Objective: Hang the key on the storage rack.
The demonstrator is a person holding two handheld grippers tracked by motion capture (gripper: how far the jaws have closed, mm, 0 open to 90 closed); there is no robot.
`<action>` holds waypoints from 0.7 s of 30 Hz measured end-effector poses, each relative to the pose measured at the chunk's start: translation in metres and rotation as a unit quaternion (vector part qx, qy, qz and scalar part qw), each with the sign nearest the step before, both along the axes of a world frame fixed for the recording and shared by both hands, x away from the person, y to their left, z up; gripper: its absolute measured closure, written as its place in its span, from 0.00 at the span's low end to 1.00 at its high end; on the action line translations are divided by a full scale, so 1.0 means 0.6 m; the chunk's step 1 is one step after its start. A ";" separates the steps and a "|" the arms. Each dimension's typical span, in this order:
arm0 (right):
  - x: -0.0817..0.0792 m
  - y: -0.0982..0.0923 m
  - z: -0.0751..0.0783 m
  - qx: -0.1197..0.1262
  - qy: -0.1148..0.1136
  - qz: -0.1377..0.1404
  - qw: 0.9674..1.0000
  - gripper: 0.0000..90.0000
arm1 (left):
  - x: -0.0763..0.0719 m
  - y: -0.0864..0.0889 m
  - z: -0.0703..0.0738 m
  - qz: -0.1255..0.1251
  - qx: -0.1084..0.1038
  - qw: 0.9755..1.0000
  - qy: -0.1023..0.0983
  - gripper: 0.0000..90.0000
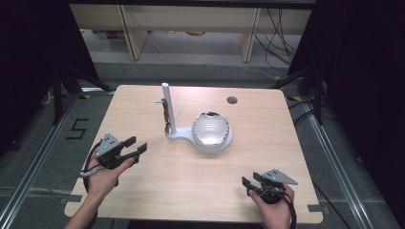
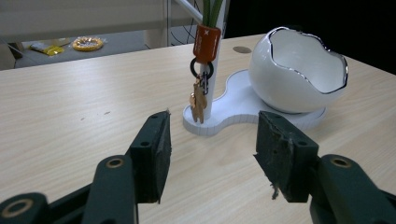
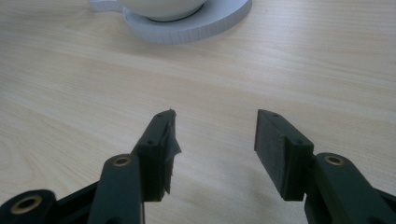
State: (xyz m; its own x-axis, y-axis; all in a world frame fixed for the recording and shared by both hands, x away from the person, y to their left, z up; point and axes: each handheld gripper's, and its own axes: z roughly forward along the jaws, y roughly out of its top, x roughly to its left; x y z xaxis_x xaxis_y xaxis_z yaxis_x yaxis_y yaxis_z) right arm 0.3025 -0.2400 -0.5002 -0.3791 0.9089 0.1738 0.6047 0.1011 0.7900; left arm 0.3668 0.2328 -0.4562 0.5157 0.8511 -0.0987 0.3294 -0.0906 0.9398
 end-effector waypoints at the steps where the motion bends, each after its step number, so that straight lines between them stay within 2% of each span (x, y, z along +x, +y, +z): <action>1: -0.001 0.001 0.000 0.004 0.003 -0.002 1.000 0.55 | -0.003 0.002 -0.004 0.001 0.000 1.000 0.001 0.50; 2: 0.001 -0.002 -0.001 -0.005 -0.006 0.003 1.000 0.55 | -0.005 0.004 -0.008 0.000 -0.002 1.000 0.001 0.50; 4: -0.001 0.001 0.000 0.006 0.005 -0.004 1.000 0.55 | -0.011 0.007 -0.017 0.004 0.000 1.000 0.004 0.49; 6: -0.001 0.002 0.000 0.006 0.007 -0.004 1.000 0.54 | -0.014 0.009 -0.024 0.001 -0.002 1.000 0.004 0.49; 7: 0.001 0.002 -0.002 0.009 -0.002 -0.001 1.000 0.54 | -0.019 0.012 -0.032 0.005 0.002 1.000 0.007 0.49; 8: 0.000 0.002 -0.002 0.012 0.002 -0.001 1.000 0.54 | -0.020 0.014 -0.038 0.004 0.002 1.000 0.008 0.49; 10: 0.000 0.002 -0.001 0.012 0.004 -0.002 1.000 0.54 | -0.024 0.018 -0.046 0.006 0.006 1.000 0.013 0.49; 11: 0.000 0.000 0.000 0.001 0.002 -0.001 1.000 0.54 | -0.025 0.019 -0.051 0.006 0.007 1.000 0.014 0.49; 21: -0.001 0.001 0.000 0.005 0.006 -0.005 1.000 0.54 | -0.036 0.032 -0.084 0.015 0.018 0.999 0.027 0.48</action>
